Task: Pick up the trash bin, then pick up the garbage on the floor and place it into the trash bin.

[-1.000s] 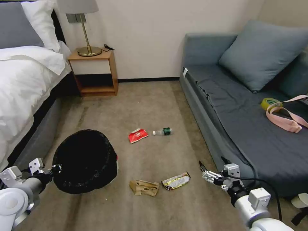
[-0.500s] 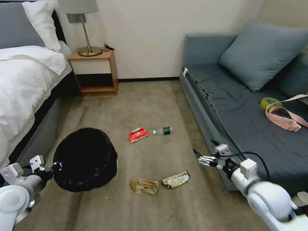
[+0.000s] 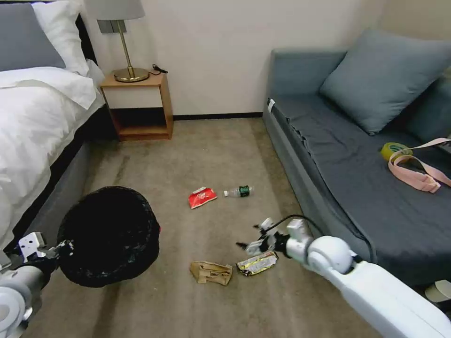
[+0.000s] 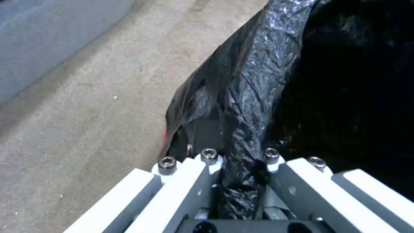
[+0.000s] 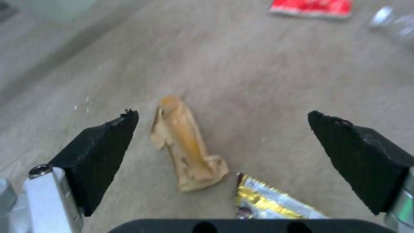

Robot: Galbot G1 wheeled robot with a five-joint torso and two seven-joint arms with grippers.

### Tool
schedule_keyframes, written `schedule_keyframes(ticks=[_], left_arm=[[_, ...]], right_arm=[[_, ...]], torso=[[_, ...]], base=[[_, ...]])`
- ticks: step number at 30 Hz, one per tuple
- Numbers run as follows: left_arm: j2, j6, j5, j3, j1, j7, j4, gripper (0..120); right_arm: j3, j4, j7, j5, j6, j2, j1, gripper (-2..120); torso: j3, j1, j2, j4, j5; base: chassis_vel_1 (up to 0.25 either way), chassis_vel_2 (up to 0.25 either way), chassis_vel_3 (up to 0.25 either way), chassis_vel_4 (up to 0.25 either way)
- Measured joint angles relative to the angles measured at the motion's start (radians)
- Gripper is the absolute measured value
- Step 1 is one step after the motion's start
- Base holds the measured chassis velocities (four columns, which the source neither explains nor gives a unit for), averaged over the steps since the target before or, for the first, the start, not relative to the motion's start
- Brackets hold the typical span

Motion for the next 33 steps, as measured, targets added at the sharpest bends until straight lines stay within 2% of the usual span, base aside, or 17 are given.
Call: schedule_keyframes(ticks=[2,5,11,22,30,33], left_arm=[[-0.004,0.0,0.001,-0.001,0.003,0.0,-0.004,2],[-0.018,0.0,0.0,-0.018,0.022,0.006,-0.029,2],[-0.019,-0.001,-0.024,-0.038,0.027,0.006,-0.044,2],[-0.024,0.001,-0.044,-0.053,0.029,0.006,-0.029,2],[-0.035,0.001,-0.036,-0.048,0.03,0.012,-0.018,2],[-0.037,0.001,-0.033,-0.048,0.031,0.013,-0.018,2]], right_arm=[[-0.021,-0.024,-0.004,0.002,-0.009,0.01,0.016,100],[-0.105,-0.143,-0.015,-0.001,-0.023,0.06,0.09,100],[-0.171,-0.273,-0.065,-0.046,-0.012,0.123,0.139,100],[-0.267,-0.401,-0.103,-0.118,0.02,0.216,0.185,100],[-0.305,-0.534,-0.116,-0.176,0.061,0.331,0.201,100],[-0.303,-0.568,-0.119,-0.193,0.069,0.352,0.2,100]], torso=[[0.0,0.0,0.0,-0.0001,0.0],[0.0,0.0,0.0,-0.0001,0.0002],[0.0,0.0,0.0,-0.0001,0.0001],[0.0,0.0,0.0,-0.0001,0.0002],[0.0,0.0,0.0,0.0,0.0002],[0.0,0.0,0.0,-0.0001,0.0002]], base=[[0.0,0.0,0.0,0.0],[0.0,0.0,0.0,0.0],[0.0,0.0,0.0,0.0],[0.0,0.0,0.0,0.0],[0.0,0.0,0.0,0.0],[0.0,0.0,0.0,0.0]])
